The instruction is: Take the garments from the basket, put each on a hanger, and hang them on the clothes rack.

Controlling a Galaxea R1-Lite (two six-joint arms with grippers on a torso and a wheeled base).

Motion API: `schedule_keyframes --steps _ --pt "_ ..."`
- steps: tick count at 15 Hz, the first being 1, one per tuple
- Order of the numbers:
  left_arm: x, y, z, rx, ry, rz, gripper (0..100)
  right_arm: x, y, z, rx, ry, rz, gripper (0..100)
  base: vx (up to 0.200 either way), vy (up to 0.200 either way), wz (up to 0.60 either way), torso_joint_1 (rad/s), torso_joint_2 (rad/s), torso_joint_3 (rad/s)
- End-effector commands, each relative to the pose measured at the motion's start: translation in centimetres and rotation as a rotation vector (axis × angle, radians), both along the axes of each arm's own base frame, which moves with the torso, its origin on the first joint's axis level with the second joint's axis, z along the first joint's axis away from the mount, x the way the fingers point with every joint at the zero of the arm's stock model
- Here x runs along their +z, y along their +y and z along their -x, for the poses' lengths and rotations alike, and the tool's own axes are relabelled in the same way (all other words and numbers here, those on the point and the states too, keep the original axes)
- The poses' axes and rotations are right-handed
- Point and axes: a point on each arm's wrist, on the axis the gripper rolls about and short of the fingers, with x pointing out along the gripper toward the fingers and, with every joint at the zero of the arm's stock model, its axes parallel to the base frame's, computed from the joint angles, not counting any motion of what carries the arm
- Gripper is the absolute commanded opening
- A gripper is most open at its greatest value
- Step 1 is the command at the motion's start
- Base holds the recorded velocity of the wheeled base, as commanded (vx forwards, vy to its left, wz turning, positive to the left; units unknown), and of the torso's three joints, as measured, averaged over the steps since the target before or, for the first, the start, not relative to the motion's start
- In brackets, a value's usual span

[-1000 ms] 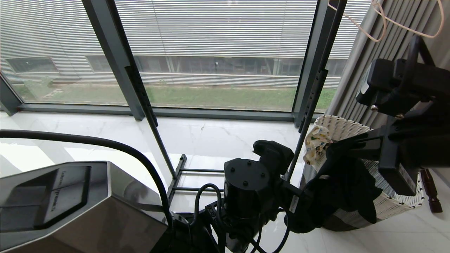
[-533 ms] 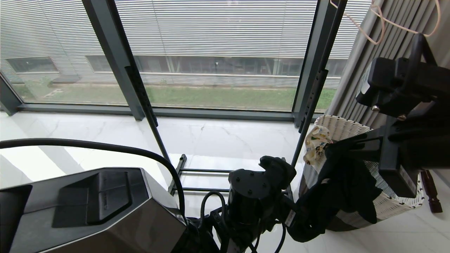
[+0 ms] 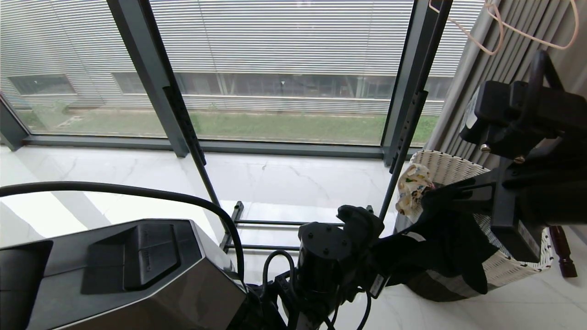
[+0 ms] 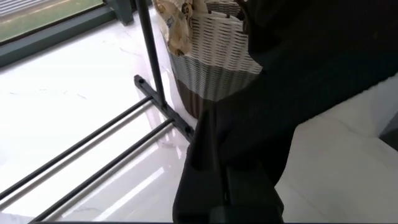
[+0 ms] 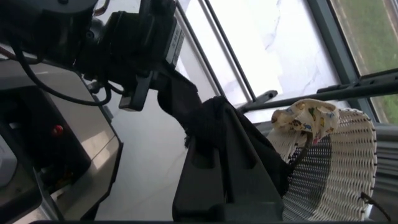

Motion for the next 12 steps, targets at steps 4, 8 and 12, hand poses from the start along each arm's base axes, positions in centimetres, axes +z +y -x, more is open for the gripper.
schedule_keyframes --steps 4,8,12 --pt "1.5 3.9 1.8 0.038 0.014 -0.025 0 -2.7 3.2 -2.4 -0.06 0.081 -0.046 0 0.0 0.0 0.0 0.0 0.0 0.0" --pt "3.7 10.8 1.9 0.215 -0.001 0.006 0 -5.2 6.4 -4.7 -0.039 0.124 -0.09 0 0.0 0.0 0.0 0.0 0.0 0.0" --pt "6.7 17.4 5.3 0.333 -0.054 0.063 0 -8.0 11.4 -7.1 0.03 0.131 -0.146 0 0.0 0.0 0.0 0.0 0.0 0.0"
